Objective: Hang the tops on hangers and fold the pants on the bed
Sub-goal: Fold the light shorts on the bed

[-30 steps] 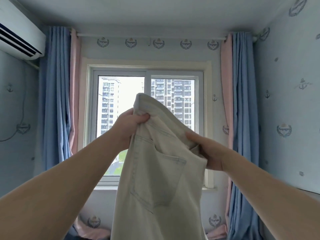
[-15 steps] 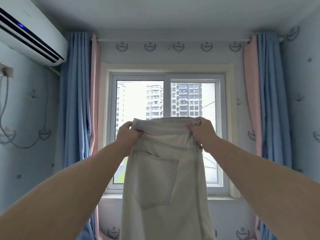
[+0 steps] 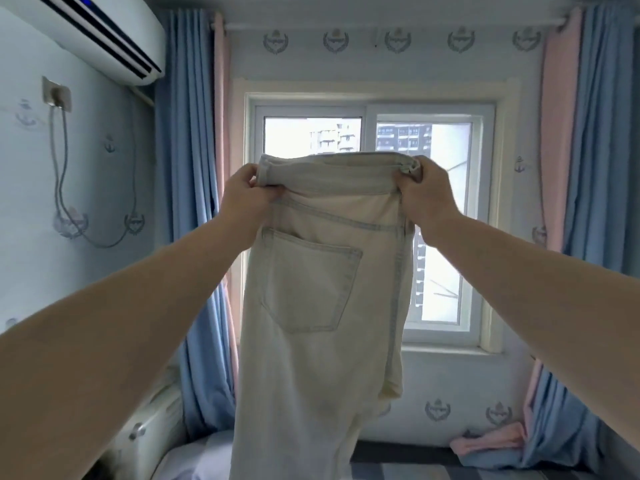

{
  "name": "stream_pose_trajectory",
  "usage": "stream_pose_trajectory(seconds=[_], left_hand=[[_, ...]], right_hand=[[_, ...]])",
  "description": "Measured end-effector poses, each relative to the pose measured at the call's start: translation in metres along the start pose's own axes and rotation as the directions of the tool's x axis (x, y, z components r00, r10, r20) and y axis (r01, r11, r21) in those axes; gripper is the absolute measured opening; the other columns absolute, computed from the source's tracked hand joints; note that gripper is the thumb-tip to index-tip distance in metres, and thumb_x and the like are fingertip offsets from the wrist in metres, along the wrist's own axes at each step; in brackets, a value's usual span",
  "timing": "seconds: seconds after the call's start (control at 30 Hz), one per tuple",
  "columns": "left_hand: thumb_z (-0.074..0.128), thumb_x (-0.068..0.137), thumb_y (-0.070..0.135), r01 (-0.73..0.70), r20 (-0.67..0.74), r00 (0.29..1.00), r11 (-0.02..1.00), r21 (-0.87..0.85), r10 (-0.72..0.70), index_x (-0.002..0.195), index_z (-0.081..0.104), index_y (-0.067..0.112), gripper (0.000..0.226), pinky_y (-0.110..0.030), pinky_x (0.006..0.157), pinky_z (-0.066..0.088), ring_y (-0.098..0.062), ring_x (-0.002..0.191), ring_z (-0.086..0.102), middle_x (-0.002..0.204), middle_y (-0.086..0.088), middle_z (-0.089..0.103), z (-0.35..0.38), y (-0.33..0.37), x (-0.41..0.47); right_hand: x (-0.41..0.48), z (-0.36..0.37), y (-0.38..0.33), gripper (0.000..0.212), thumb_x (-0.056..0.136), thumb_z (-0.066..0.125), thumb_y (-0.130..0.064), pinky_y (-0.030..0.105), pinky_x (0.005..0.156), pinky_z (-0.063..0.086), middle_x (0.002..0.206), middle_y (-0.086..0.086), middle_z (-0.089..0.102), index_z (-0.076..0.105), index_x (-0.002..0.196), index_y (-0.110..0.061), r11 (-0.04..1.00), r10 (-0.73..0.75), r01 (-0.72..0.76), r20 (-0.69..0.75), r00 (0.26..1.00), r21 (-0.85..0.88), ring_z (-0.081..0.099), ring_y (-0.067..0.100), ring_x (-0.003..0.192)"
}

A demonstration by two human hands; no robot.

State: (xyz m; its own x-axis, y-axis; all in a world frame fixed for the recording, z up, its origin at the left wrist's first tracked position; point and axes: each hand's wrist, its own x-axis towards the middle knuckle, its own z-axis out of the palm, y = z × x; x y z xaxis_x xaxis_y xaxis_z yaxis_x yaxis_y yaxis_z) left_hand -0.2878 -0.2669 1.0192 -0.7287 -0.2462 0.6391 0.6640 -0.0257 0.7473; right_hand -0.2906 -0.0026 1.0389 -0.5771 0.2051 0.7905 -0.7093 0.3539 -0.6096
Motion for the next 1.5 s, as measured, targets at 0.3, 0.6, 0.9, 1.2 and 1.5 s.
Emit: stream_pose_trajectory(seconds=[0.3, 0.6, 0.9, 1.2, 1.5], left_hand=[[0.071, 0.080, -0.009, 0.192, 0.056, 0.979, 0.980, 0.051, -0.195, 0.122, 0.061, -0.001, 0.044, -0.042, 0.086, 0.060, -0.024, 0.093, 0.070, 0.104, -0.009, 0.071, -0.077, -0.014, -0.214], [0.080, 0.067, 0.005, 0.503, 0.052, 0.862, 0.864, 0.032, -0.504, 0.107, 0.074, 0.018, 0.042, -0.040, 0.085, 0.056, -0.028, 0.098, 0.067, 0.107, -0.014, 0.073, -0.126, -0.042, -0.541], [0.090, 0.061, 0.003, 0.855, -0.178, 0.518, 0.499, 0.141, -0.837, 0.110, 0.067, 0.000, 0.055, -0.045, 0.079, 0.060, -0.036, 0.097, 0.068, 0.103, -0.019, 0.075, -0.155, -0.046, -0.819], [0.080, 0.073, -0.010, 0.960, -0.279, 0.238, 0.183, 0.209, -0.930, 0.103, 0.067, -0.001, 0.034, -0.049, 0.094, 0.054, -0.024, 0.091, 0.068, 0.100, -0.015, 0.077, -0.167, -0.044, -0.947], [0.064, 0.084, -0.017, 0.965, -0.286, 0.239, 0.194, 0.178, -0.928, 0.108, 0.067, -0.002, 0.028, -0.024, 0.069, 0.057, -0.022, 0.090, 0.070, 0.101, -0.013, 0.075, -0.176, -0.121, -0.874]], right_hand=[[-0.204, -0.064, -0.007, 0.012, 0.096, 0.065, -0.020, 0.046, 0.078, 0.059, 0.089, -0.001, 0.072, 0.070, 0.088, -0.027, 0.948, 0.216, -0.274, 0.303, 0.928, 0.162, 0.068, 0.023, 0.086], [-0.484, -0.167, 0.001, 0.014, 0.099, 0.060, -0.011, 0.025, 0.053, 0.051, 0.074, -0.007, 0.069, 0.069, 0.090, -0.019, 0.775, 0.507, -0.627, 0.520, 0.688, 0.075, 0.062, 0.011, 0.066], [-0.749, -0.261, 0.008, 0.010, 0.098, 0.064, -0.016, 0.056, 0.080, 0.056, 0.093, 0.011, 0.074, 0.074, 0.095, -0.019, 0.461, 0.794, -0.852, 0.544, 0.271, -0.247, 0.068, 0.033, 0.089], [-0.888, -0.311, -0.001, 0.014, 0.096, 0.064, -0.014, 0.026, 0.065, 0.041, 0.073, -0.003, 0.066, 0.069, 0.084, -0.018, 0.194, 0.869, -0.887, 0.493, -0.043, -0.420, 0.053, 0.011, 0.065], [-0.832, -0.230, 0.062, 0.008, 0.097, 0.062, -0.009, 0.038, 0.074, 0.051, 0.081, 0.002, 0.064, 0.065, 0.091, -0.014, 0.112, 0.917, -0.927, 0.397, -0.042, -0.358, 0.059, 0.016, 0.079]])
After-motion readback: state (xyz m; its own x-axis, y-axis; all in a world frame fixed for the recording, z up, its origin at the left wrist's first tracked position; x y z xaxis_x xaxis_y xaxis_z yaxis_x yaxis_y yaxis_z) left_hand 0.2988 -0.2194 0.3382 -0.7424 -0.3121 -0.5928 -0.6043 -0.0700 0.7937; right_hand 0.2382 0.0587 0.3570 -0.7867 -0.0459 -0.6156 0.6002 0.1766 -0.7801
